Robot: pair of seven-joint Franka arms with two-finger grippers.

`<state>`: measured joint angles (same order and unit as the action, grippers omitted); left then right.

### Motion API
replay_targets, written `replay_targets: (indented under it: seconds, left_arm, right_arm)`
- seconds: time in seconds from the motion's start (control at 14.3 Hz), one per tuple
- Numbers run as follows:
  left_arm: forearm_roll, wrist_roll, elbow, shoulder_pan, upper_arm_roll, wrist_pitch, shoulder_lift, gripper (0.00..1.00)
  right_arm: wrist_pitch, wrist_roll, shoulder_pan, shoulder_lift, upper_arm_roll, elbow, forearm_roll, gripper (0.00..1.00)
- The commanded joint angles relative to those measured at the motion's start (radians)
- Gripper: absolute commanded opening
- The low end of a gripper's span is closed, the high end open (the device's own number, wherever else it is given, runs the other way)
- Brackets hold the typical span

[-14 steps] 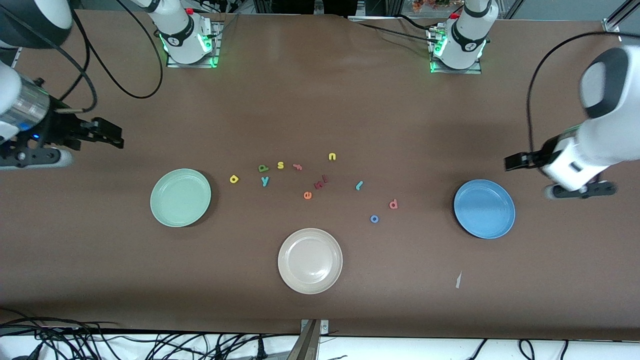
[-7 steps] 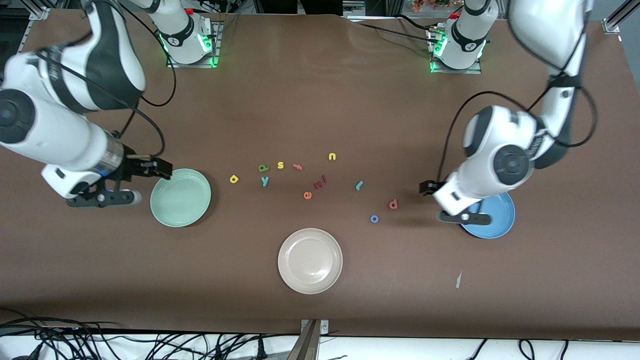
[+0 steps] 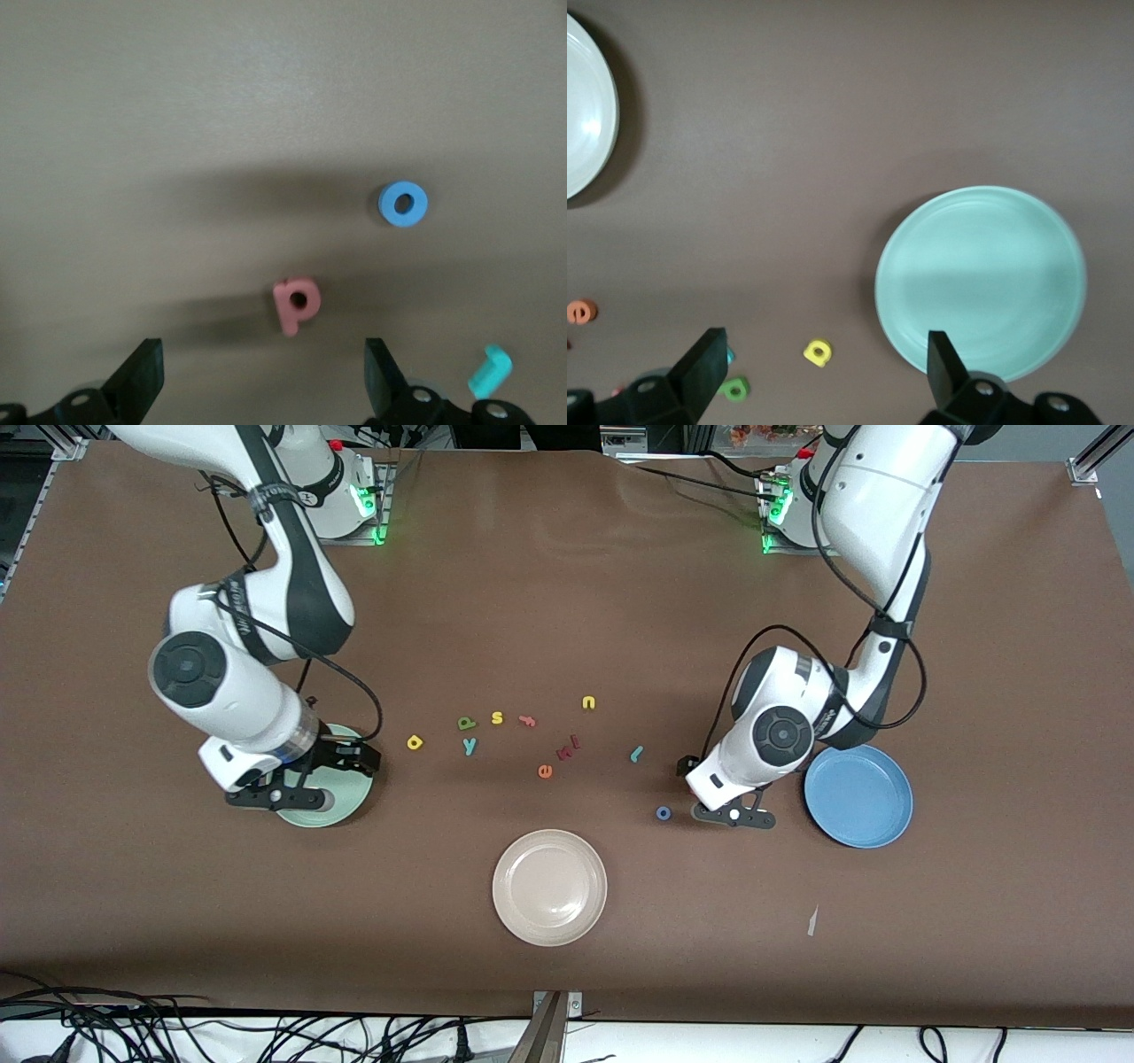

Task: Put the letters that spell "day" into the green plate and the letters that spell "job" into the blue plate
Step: 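Reach the right gripper to the yellow letter while the left gripper reaches the red p, then grasp the red p with the left gripper while the right gripper lowers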

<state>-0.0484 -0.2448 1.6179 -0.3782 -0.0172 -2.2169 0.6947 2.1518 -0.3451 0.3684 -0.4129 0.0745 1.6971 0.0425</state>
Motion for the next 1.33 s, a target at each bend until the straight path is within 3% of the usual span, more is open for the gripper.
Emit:
replay_targets:
  seconds: [0.0,0.28,0.56,0.77,0.98,1.26]
  left_arm:
    - [-0.016,-0.025,-0.026,-0.015,0.009,-0.02,0.032,0.99]
    - [-0.024,-0.028,-0.026,-0.018,0.009,-0.081,0.071,0.94]
    - [-0.025,-0.034,-0.027,-0.019,0.009,-0.084,0.08,0.85]
    - [-0.025,-0.073,-0.027,-0.03,0.011,-0.113,0.083,0.58]
    - [-0.024,-0.112,-0.026,-0.039,0.011,-0.118,0.088,0.3]
    - [-0.024,-0.116,-0.024,-0.042,0.011,-0.122,0.088,0.08]
  right_arm:
    - [0.169,-0.063,-0.003,0.063,-0.051,0.191,0.005,1.0]
    - [0.358,-0.074,-0.003,0.03,-0.096,0.308,-0.012,1.0]
    - [0.44,-0.039,-0.003,-0.023,-0.122,0.347,-0.151,1.0]
    - [0.581,0.081,-0.005,-0.027,-0.13,0.446,-0.159,1.0]
    - [0.615,0.158,-0.009,-0.03,-0.13,0.486,-0.159,1.0]
    - [0.707,0.222,-0.011,-0.04,-0.13,0.545,-0.159,1.0]
